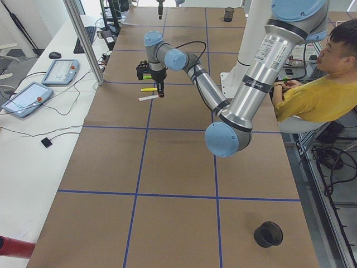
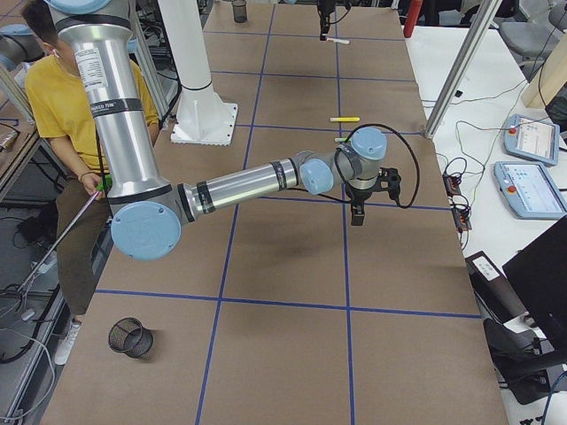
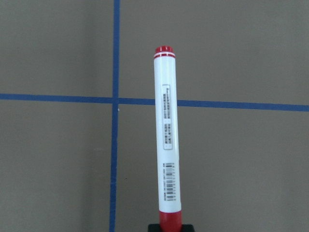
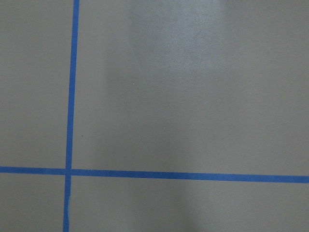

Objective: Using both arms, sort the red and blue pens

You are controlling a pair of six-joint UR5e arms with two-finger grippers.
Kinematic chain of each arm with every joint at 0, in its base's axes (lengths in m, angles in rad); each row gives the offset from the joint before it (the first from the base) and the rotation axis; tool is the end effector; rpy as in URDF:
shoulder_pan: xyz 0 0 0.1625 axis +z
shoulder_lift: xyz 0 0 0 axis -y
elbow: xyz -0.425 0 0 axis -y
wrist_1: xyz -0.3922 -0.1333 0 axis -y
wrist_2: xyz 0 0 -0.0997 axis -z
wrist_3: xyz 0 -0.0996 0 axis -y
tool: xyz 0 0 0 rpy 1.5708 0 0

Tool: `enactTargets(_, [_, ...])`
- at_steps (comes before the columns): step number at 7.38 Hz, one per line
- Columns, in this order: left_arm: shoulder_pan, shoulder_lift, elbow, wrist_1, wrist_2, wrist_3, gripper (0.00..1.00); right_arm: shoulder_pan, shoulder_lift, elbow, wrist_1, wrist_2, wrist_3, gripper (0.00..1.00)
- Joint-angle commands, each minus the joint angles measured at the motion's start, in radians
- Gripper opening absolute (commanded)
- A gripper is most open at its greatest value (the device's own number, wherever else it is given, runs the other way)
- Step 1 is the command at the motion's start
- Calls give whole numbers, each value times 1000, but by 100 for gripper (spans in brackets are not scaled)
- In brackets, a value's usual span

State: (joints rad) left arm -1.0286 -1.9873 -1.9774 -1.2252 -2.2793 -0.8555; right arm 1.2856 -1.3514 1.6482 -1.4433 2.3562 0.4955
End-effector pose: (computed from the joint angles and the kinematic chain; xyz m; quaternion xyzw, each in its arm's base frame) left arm 0.2313 -0.5167 0.2849 -0.0470 0.4007 -0.0611 0.9129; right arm -0.1049 -0.5814 0.4857 0.0375 -0.4200 0.0147 0.9066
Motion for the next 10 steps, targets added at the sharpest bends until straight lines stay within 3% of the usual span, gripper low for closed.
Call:
enactTargets(1, [-120, 114, -15, -25, -103, 54, 0, 0, 0, -1, 0, 0, 0, 100])
enactTargets(2, [-158, 224, -27, -57, -105, 204, 0, 0, 0, -2, 0, 0, 0, 100])
enactTargets(5, [-275, 385, -40, -54, -77, 685, 0, 0, 0, -4, 0, 0, 0, 100])
enactTargets(10, [-439, 556, -56, -68, 402, 1507, 0, -3, -2, -1, 0, 0, 2, 100])
